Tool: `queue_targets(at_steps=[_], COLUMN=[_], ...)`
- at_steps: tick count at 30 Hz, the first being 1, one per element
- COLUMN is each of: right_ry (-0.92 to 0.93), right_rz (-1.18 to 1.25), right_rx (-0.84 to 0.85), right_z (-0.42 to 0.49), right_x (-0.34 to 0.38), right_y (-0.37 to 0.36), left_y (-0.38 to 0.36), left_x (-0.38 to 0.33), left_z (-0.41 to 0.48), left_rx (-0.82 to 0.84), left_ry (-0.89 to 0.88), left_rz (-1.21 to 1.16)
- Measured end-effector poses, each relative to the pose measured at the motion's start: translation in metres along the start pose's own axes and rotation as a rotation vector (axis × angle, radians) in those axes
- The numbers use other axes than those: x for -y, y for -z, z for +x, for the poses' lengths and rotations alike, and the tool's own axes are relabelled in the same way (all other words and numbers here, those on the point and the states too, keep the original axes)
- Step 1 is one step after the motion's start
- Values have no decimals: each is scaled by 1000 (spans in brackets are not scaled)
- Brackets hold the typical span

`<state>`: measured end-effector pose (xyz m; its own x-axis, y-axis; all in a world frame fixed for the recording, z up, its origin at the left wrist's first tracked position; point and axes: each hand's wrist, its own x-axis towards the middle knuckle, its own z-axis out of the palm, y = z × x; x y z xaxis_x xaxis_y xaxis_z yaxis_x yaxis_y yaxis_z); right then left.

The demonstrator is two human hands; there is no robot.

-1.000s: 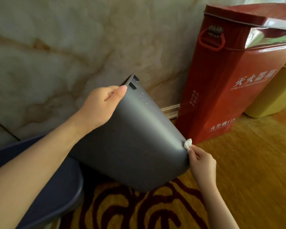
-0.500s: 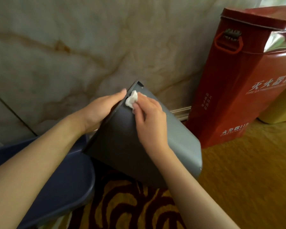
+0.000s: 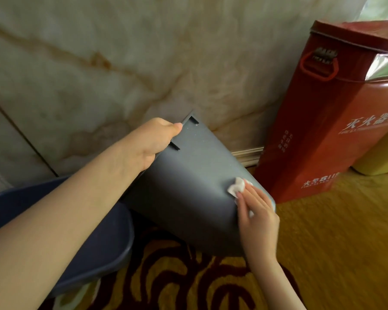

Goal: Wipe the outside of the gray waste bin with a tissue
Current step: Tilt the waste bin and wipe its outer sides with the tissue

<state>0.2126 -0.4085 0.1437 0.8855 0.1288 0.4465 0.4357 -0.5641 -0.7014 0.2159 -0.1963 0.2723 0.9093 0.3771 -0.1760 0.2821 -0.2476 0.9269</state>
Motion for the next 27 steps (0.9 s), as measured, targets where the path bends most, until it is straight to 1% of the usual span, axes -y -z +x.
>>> queue_targets(at_steps=[2, 4, 7, 9, 11, 13, 16, 18, 20, 25, 27], right_ry=[-97, -158, -157, -107, -20, 62, 145, 201, 240, 211, 242], right_rz=[-71, -71, 49, 124, 168, 164, 59, -32, -81, -132, -160], right_rx=[-44, -112, -247, -281, -252, -163, -3, 72, 94, 55, 86], right_z=[-9, -9, 9, 28, 48, 65, 78, 78, 75, 63, 56], right_x=[-19, -24, -9, 11, 37, 58, 73, 77, 79, 73, 72], right_y=[7, 12, 17, 13, 2, -13, -35, -46, -52, -53, -57], left_y=[-3, -5, -6, -10, -18, -23, -18, -11, -3, 6, 0], left_x=[2, 2, 4, 13, 30, 45, 54, 61, 70, 77, 75], left_z=[0, -2, -4, -5, -4, -4, -2, 0, 1, 7, 13], left_rx=[3, 18, 34, 63, 87, 105, 154, 179, 199, 270, 235], left_ry=[-13, -54, -122, -134, -112, -108, -126, -116, -101, -4, -3], left_rz=[-6, -24, -63, -131, -208, -220, -255, -252, -243, -339, -332])
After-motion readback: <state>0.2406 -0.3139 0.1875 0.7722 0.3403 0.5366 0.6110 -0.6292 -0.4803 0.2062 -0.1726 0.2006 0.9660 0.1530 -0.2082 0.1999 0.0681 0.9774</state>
